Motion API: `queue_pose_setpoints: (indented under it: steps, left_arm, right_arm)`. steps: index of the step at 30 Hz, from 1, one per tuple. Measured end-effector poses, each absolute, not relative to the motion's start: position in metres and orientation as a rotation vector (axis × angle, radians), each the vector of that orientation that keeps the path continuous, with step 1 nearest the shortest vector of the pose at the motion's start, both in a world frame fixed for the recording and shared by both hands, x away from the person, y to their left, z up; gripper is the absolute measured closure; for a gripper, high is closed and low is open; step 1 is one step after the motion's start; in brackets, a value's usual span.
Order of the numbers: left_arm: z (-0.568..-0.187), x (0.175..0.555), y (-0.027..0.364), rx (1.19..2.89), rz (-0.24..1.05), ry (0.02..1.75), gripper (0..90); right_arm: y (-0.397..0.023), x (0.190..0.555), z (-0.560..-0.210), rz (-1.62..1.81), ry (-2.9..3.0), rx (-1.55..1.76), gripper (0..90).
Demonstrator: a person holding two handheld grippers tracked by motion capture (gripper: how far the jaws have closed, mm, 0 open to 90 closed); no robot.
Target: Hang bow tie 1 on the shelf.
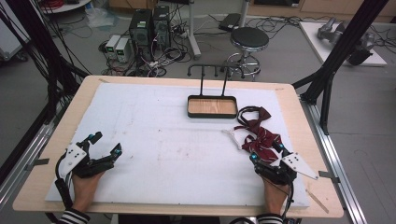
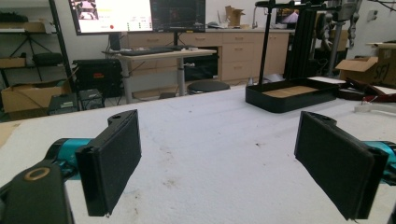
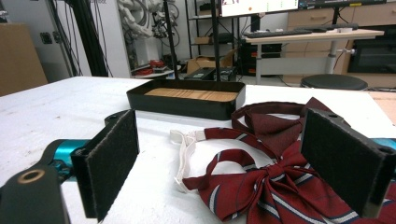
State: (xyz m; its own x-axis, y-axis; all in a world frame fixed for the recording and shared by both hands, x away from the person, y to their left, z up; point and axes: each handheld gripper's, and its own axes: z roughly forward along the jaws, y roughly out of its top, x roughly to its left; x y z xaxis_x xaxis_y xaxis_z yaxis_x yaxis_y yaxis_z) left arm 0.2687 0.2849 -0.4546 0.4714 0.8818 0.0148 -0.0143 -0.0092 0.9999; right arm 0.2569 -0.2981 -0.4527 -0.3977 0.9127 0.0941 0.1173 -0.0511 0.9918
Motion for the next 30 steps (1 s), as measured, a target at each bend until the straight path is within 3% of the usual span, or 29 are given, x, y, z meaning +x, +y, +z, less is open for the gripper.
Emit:
queue_pose_setpoints:
  steps: [30]
  left_arm:
    - [-0.4544, 0.2681, 0.284, 1.412, 0.865, 0.82, 15.1]
  right_arm:
    - [-0.2949, 0.2568, -0.452, 1.48, 1.569, 1.107, 11.1]
